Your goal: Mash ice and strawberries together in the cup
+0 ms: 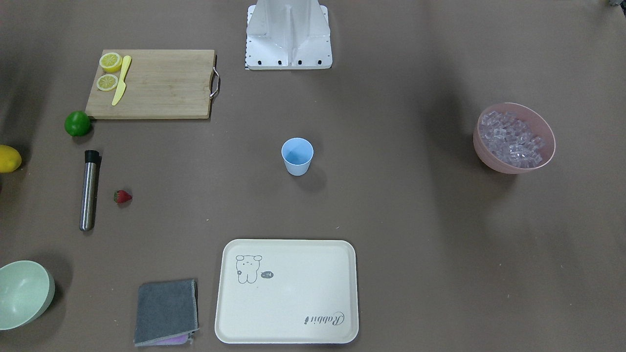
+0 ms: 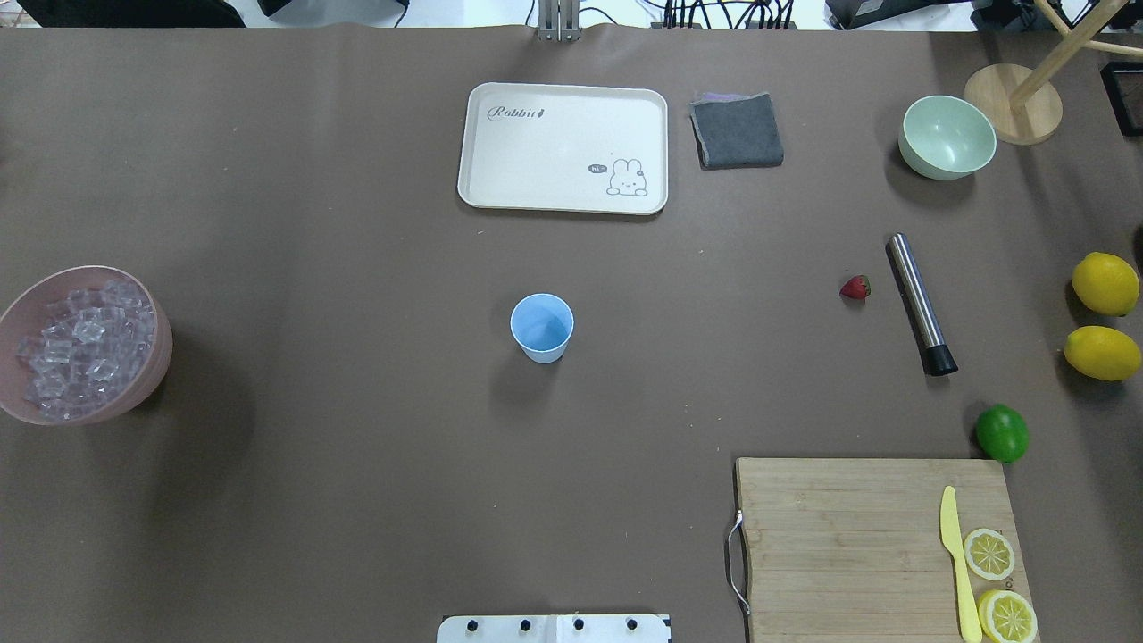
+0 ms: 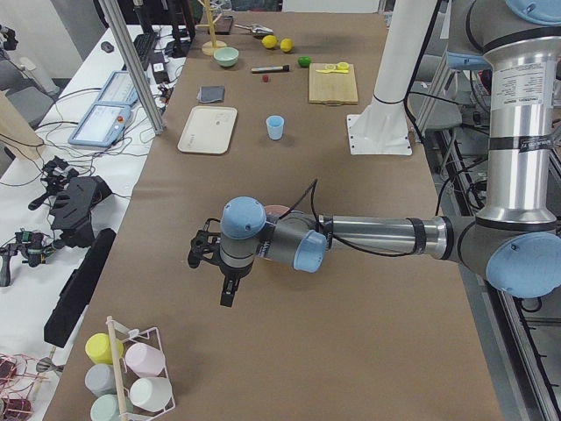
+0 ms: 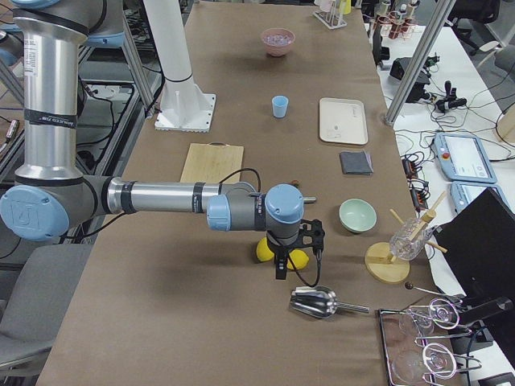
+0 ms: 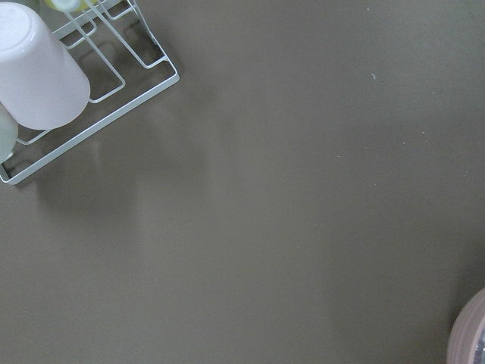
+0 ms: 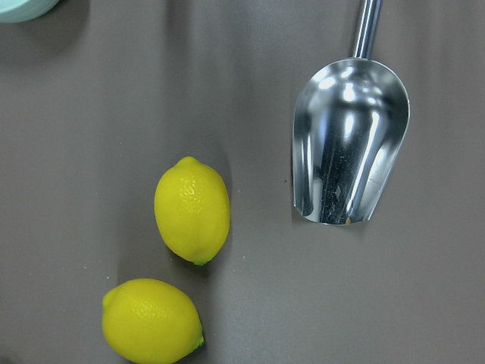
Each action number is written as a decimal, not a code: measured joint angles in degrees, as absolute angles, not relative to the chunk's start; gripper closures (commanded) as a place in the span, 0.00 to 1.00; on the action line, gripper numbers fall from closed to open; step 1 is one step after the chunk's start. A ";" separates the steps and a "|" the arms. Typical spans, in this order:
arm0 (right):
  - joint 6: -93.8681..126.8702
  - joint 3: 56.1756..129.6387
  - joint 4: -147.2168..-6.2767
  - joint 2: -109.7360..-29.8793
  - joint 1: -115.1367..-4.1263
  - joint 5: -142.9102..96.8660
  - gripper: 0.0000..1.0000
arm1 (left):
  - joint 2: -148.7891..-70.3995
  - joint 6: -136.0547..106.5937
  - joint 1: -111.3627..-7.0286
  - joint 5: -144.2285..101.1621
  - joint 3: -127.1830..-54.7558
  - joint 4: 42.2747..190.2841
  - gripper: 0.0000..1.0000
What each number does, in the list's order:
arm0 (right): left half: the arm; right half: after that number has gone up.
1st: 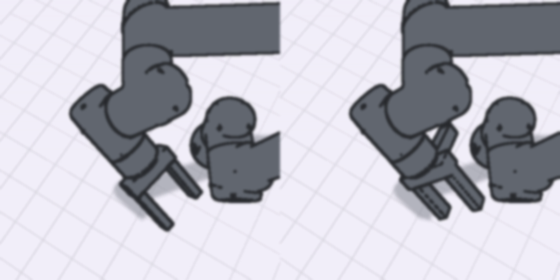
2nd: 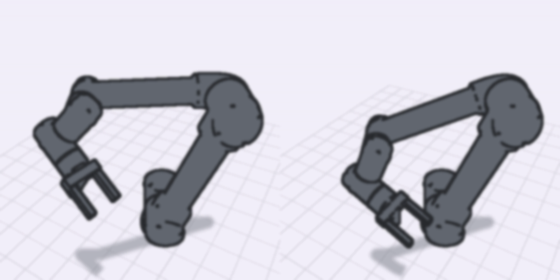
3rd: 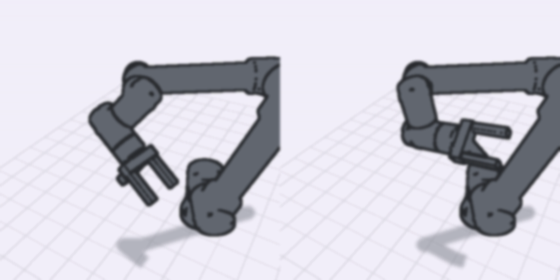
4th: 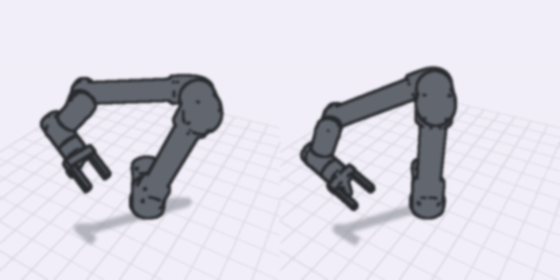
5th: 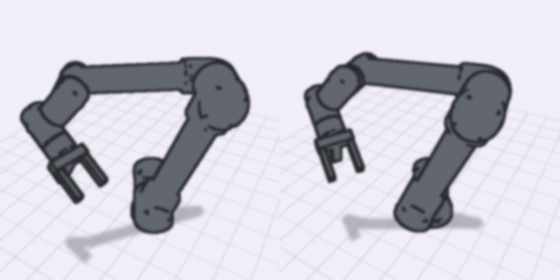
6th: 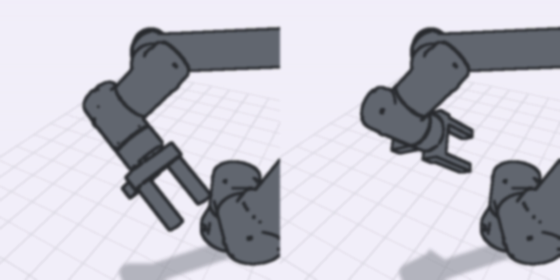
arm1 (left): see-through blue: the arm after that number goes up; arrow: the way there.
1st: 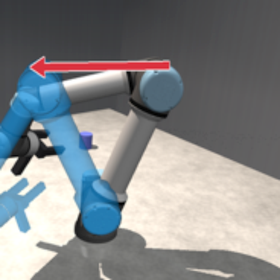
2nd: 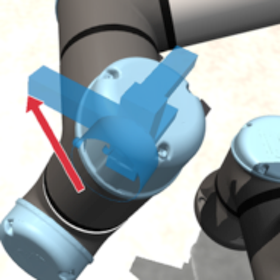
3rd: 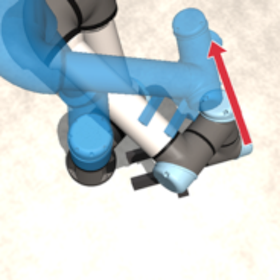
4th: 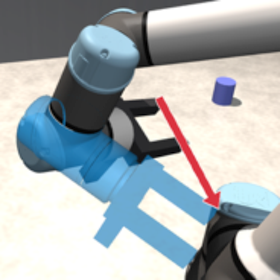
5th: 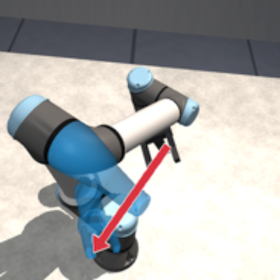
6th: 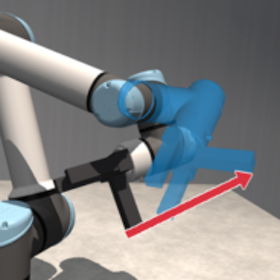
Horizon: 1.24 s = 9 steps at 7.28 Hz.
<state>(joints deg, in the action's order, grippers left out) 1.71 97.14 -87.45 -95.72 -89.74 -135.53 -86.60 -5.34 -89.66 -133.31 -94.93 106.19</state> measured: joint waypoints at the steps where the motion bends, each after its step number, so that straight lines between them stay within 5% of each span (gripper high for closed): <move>1: 1.76 97.38 -87.45 -95.69 -89.73 -135.63 0.00 | -86.68 -5.41 -89.65 -133.39 -95.23 106.26 0.03; 9: 1.86 97.67 -87.35 -95.21 -89.54 -135.56 0.00 | -87.31 -5.54 -86.91 -127.32 -96.06 106.27 0.03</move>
